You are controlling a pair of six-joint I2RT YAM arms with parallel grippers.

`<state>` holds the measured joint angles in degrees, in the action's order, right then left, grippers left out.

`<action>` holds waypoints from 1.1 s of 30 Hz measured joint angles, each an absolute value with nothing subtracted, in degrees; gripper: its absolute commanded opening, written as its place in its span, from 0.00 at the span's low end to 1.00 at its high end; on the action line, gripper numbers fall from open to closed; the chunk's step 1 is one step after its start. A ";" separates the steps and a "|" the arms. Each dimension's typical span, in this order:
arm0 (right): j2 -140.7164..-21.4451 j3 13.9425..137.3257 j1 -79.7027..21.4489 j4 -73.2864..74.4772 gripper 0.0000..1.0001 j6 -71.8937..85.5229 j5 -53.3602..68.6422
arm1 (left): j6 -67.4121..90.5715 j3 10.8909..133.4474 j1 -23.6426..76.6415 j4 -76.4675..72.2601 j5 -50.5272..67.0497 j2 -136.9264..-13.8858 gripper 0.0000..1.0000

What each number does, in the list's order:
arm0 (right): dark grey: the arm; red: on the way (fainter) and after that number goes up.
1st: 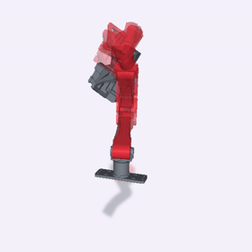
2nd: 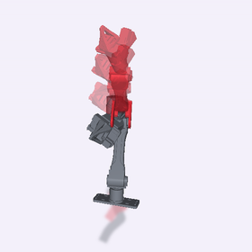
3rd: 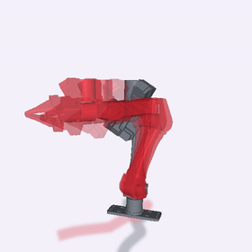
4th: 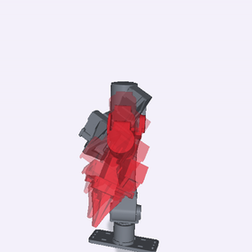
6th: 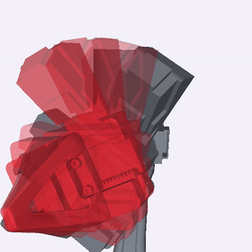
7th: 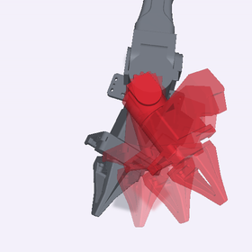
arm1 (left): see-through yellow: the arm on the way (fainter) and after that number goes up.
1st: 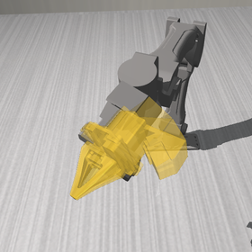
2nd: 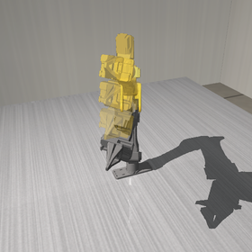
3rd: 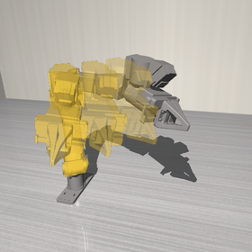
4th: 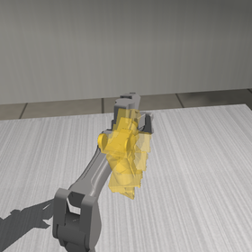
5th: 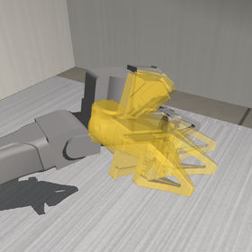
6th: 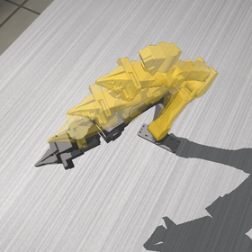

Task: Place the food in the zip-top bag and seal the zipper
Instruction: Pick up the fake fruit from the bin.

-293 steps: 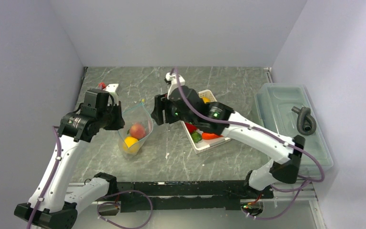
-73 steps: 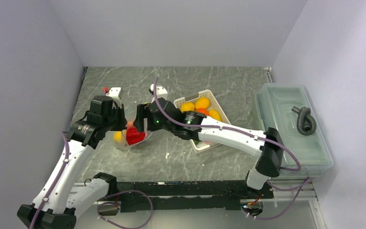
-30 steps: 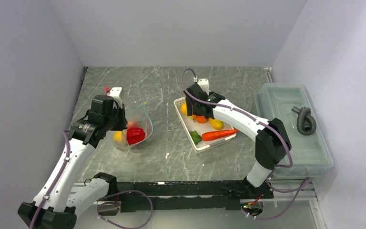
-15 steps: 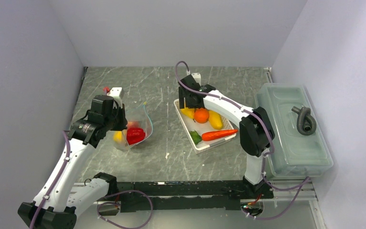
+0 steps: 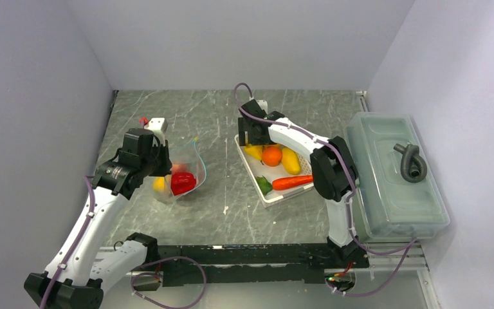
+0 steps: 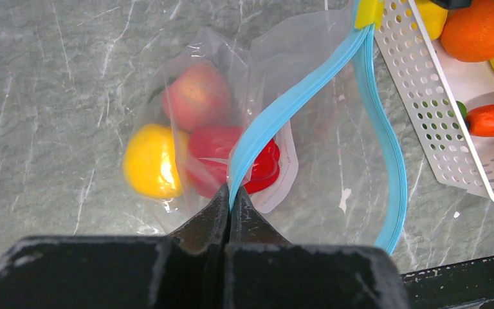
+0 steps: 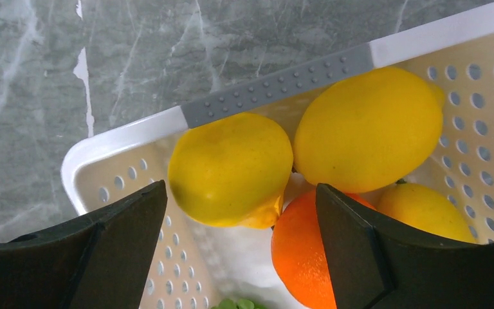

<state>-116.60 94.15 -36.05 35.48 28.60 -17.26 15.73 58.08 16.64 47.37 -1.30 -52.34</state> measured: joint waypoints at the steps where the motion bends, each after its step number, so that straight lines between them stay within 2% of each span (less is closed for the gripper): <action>1: -117.08 94.15 -35.97 35.51 0.90 28.58 -16.95 | 15.73 58.08 16.64 47.37 -1.30 -52.34 0.00; 6: -118.89 94.15 -35.66 35.35 0.90 28.56 -15.57 | 15.73 58.08 16.64 47.37 -1.30 -52.34 0.00; 9: -119.83 94.13 -35.59 35.00 0.86 28.56 -14.83 | 15.73 58.08 16.64 47.37 -1.30 -52.34 0.00; 18: -120.38 94.06 -35.27 34.13 0.54 28.40 -13.96 | 15.73 58.08 16.64 47.37 -1.30 -52.34 0.00; 21: -120.14 93.56 -35.27 33.69 0.48 28.45 -13.98 | 15.73 58.08 16.64 47.37 -1.30 -52.34 0.00; 27: -115.83 89.08 -35.27 32.49 0.42 28.53 -14.06 | 15.73 58.08 16.64 47.37 -1.30 -52.34 0.00; 33: -108.49 85.82 -35.27 31.33 0.42 28.62 -14.24 | 15.73 58.08 16.64 47.37 -1.30 -52.34 0.00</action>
<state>-108.49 85.82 -35.27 31.33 28.62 -14.24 15.73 58.08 16.64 47.37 -1.30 -52.34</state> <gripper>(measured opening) 0.727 0.012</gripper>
